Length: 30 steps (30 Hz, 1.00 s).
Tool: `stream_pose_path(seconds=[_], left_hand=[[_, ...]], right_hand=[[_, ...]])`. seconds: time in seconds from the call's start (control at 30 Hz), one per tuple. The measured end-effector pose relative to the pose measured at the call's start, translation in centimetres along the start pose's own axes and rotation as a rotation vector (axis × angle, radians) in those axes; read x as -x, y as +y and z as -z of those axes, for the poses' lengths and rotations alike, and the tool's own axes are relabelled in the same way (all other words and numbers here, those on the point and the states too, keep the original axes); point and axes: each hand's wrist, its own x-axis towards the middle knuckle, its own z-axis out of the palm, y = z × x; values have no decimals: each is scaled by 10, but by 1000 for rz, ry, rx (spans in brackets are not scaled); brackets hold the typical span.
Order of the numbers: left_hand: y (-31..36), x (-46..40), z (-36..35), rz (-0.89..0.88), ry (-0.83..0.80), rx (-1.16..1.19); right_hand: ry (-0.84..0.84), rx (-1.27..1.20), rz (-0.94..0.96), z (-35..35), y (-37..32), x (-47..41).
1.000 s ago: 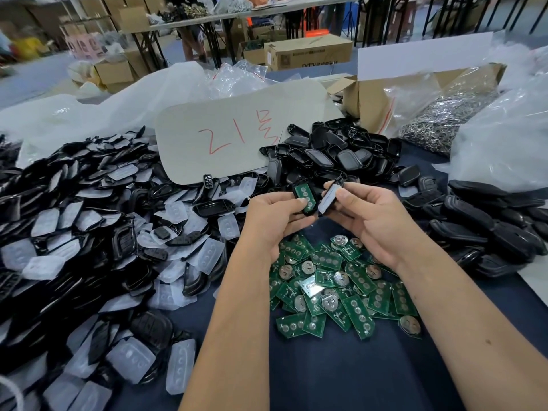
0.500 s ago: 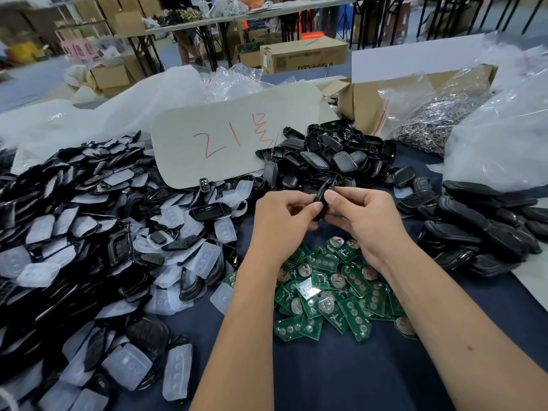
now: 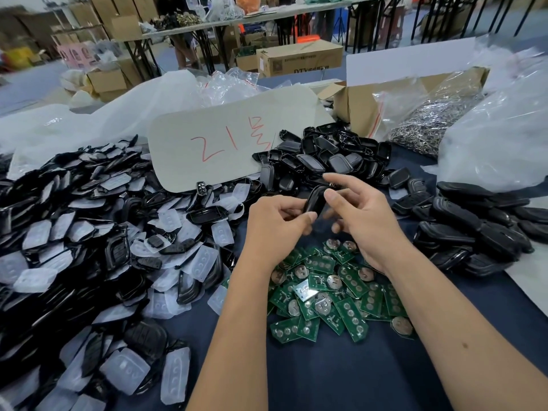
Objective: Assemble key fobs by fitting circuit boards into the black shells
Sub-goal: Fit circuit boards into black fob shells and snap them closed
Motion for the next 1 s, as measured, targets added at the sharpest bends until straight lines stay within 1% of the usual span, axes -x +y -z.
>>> stream_pose_path(seconds=[0.1, 0.37, 0.53, 0.7, 0.83, 1.0], left_hand=[[-1, 0, 0, -7, -43, 19], [-3, -1, 3, 23, -88, 18], [-5, -2, 2, 38, -54, 20], [-6, -3, 2, 82, 60, 129], [-7, -4, 1, 79, 61, 156], [-6, -4, -1, 120, 51, 222]], right_hand=[[-77, 25, 51, 1, 1, 3], [-52, 34, 57, 2, 2, 2], [-48, 1, 42, 2, 2, 2], [-19, -108, -4, 3, -2, 2], [-40, -129, -31, 4, -4, 4], [-55, -209, -63, 3, -8, 6]])
